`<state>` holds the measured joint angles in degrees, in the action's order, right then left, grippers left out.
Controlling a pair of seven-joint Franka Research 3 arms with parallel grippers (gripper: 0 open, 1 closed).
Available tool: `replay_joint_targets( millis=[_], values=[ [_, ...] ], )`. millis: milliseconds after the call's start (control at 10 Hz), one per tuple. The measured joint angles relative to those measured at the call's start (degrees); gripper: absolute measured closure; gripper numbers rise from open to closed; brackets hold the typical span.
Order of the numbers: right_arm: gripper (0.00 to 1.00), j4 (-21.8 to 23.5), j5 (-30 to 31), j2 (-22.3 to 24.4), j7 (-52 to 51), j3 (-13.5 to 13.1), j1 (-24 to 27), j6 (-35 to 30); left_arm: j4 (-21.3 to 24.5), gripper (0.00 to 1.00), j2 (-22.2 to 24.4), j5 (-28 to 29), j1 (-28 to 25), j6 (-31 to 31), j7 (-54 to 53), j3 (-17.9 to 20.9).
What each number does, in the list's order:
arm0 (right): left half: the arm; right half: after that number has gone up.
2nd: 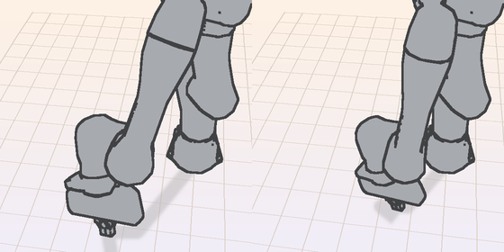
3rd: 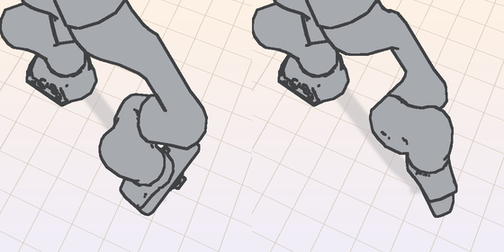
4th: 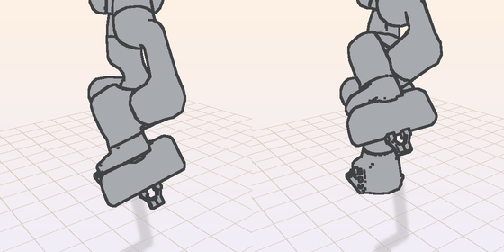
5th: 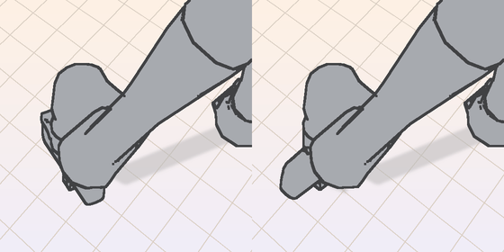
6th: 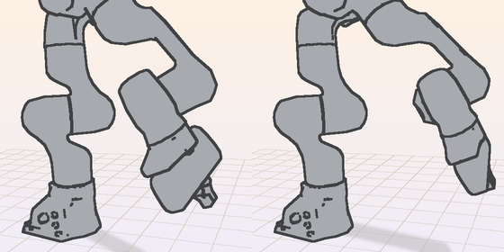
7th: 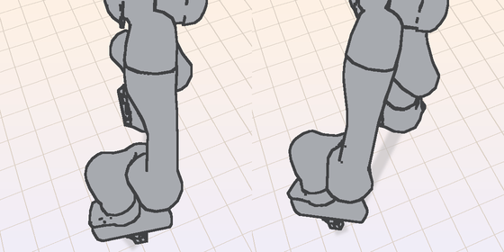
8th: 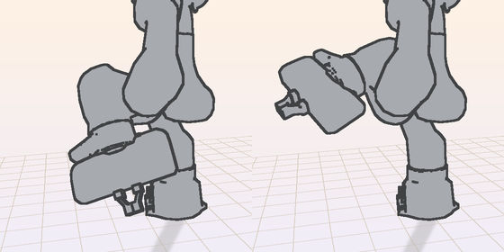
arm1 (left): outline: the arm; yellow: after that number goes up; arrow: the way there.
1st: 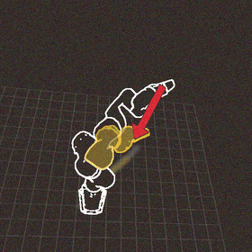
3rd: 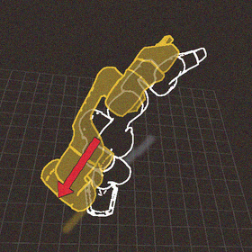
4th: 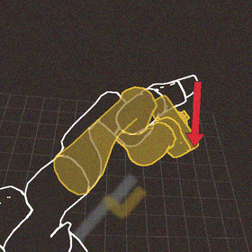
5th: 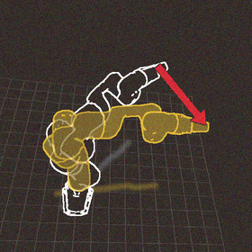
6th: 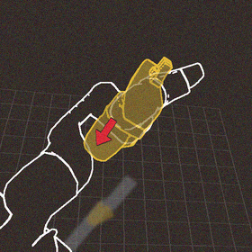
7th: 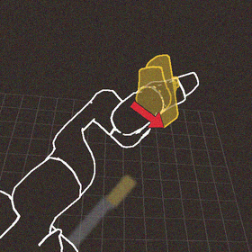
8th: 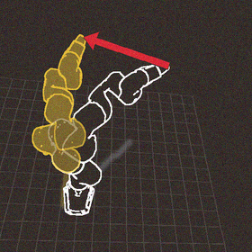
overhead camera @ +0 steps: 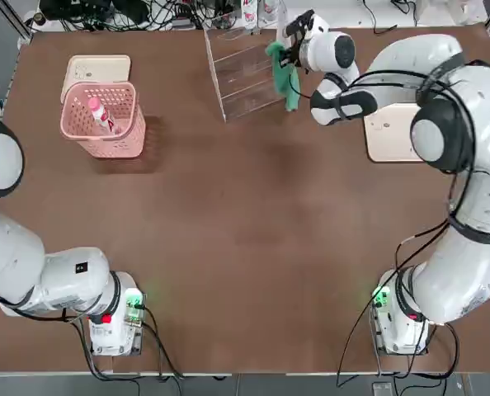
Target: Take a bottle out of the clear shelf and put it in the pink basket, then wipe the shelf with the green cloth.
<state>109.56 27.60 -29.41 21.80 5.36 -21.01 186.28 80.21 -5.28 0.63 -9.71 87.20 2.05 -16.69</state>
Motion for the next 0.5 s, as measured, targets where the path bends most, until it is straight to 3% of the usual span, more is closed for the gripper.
replay_joint_targets(
  millis=[200, 500],
  values=[
    [0.98, 3.2, 0.0, 6.1, 4.0, 6.5, 6.2, -7.6, 0.0, 0.0, 0.0, 0.0, 0.0, 0.0, 0.0, 0.0],
    [0.98, 6.6, -2.7, 10.5, 6.8, 21.4, 23.5, -15.3, 0.0, 0.0, 0.0, 0.0, 0.0, 0.0, 0.0, 0.0]
  ],
)
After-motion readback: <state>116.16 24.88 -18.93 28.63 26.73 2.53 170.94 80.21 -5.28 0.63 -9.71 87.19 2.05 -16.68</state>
